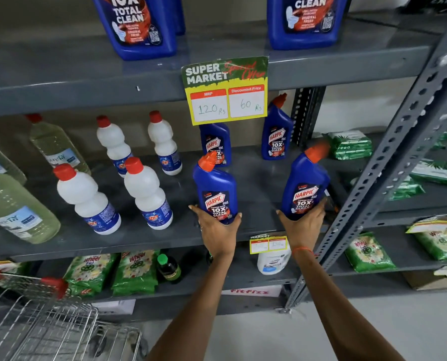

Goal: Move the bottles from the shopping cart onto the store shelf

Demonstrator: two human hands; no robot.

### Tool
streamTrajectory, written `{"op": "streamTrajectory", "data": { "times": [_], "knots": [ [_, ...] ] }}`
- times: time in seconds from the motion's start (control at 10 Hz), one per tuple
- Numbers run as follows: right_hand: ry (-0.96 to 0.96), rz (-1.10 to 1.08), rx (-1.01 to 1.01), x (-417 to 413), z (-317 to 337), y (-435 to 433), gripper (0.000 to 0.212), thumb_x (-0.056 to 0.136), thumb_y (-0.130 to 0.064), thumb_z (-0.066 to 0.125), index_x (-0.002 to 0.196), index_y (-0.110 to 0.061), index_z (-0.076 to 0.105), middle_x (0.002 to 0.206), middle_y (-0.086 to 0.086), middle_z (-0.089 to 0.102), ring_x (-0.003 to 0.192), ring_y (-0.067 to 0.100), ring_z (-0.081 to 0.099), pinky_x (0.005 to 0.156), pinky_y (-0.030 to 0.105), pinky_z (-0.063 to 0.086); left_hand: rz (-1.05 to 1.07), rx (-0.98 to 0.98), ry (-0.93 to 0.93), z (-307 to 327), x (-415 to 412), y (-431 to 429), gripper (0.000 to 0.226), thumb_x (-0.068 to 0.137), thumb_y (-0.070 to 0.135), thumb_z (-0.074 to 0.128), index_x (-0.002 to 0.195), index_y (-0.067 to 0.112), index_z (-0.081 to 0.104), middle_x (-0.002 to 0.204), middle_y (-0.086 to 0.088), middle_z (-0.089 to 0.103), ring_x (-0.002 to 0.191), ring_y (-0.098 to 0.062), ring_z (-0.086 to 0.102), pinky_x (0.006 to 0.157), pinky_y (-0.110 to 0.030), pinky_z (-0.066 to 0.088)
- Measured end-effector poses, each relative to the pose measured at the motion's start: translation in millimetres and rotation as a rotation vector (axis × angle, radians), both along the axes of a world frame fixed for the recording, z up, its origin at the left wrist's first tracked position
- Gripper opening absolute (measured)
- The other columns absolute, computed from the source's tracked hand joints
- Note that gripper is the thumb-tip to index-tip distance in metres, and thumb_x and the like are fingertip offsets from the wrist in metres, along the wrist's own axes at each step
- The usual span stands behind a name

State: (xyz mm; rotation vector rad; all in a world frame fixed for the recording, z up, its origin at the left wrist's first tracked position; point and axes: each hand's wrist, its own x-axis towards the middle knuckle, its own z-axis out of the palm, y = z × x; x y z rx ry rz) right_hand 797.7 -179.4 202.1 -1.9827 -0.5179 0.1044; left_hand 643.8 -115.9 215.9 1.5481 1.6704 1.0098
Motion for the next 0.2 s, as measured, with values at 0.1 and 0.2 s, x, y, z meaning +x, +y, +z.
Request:
{"op": "streamTrajectory", "data": {
  "times": [0.1, 0.2],
  "knots": [
    [-0.008, -0.01, -0.04, -26.9, 7.1, -1.1, 0.119, 0.067, -0.032, 0.082, 0.146, 0.006, 0.002, 0.153, 0.034, 0.01, 0.143, 0.045, 0.009, 0.119, 0.05, 0.014, -0.015, -0.016, -0.012, 13.1, -8.4, -9.0, 0.118, 0.068, 0.039, 0.079, 0.145, -0.001, -0.001, 0.147, -0.022, 0.034, 0.133, -0.037, 0.038, 0.104, -0.049, 0.042],
    [-0.13, 0.034, -0.048, -69.4, 12.1, 6.3, 0.105, 0.079, -0.033, 0.069, 0.146, 0.007, -0.001, 0.153, 0.036, -0.001, 0.144, 0.049, 0.0, 0.12, 0.053, 0.01, -0.041, 0.179, -0.006, 16.9, -18.8, -23.3, 0.097, 0.083, 0.031, 0.066, 0.146, -0.001, 0.0, 0.157, -0.02, 0.011, 0.143, -0.035, 0.021, 0.116, -0.043, 0.026]
  ]
}}
